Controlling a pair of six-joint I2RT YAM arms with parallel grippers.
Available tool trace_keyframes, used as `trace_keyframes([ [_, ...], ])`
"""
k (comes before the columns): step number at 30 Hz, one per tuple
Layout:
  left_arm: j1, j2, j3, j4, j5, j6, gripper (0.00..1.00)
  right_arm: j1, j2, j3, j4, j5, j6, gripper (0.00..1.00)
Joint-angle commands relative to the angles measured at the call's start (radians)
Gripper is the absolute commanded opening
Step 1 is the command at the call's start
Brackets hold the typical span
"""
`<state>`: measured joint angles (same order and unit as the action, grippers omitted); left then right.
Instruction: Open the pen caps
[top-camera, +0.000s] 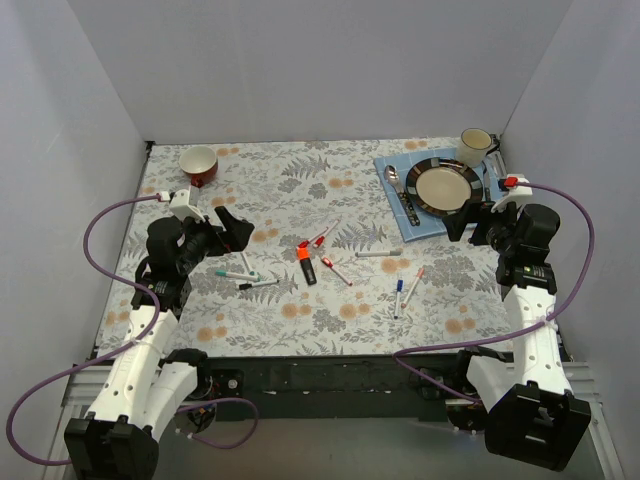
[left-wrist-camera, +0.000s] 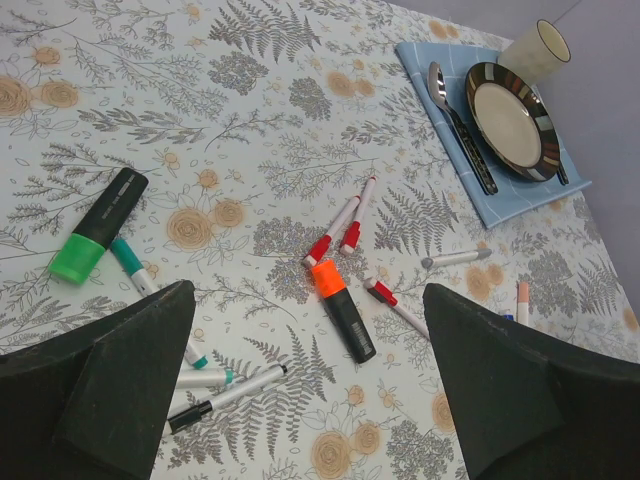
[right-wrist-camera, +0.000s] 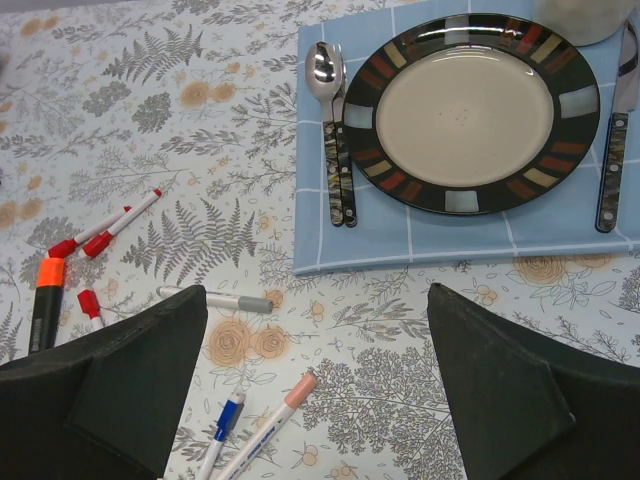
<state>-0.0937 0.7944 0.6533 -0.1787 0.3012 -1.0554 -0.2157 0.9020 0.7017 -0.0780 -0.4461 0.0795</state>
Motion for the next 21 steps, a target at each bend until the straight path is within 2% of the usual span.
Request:
trace_keyframes([
  [1, 0.003, -0.021, 0.022, 0.013, 0.015, 0.000, 0.98, -0.005, -0.008, 0.016, 0.044, 0.000, 0.009, 0.98],
  [8, 0.003, -0.021, 0.020, 0.015, 0.016, 0.000, 0.98, -0.005, -0.003, 0.002, 0.053, -0.060, -0.015, 0.98],
  [12, 0.003, -0.023, 0.020, 0.015, 0.018, 0.001, 0.98, -0.005, -0.011, -0.024, 0.069, -0.159, -0.076, 0.98],
  [17, 0.003, -0.021, 0.020, 0.015, 0.018, 0.000, 0.98, 0.010, -0.006, -0.055, 0.081, -0.388, -0.323, 0.98],
  [20, 0.003, -0.018, 0.020, 0.015, 0.016, 0.000, 0.98, 0.154, 0.035, 0.044, -0.116, -0.233, -0.522, 0.98],
  [21, 0.003, -0.017, 0.022, 0.015, 0.016, 0.000, 0.98, 0.265, 0.076, 0.065, -0.199, -0.106, -0.615, 0.98],
])
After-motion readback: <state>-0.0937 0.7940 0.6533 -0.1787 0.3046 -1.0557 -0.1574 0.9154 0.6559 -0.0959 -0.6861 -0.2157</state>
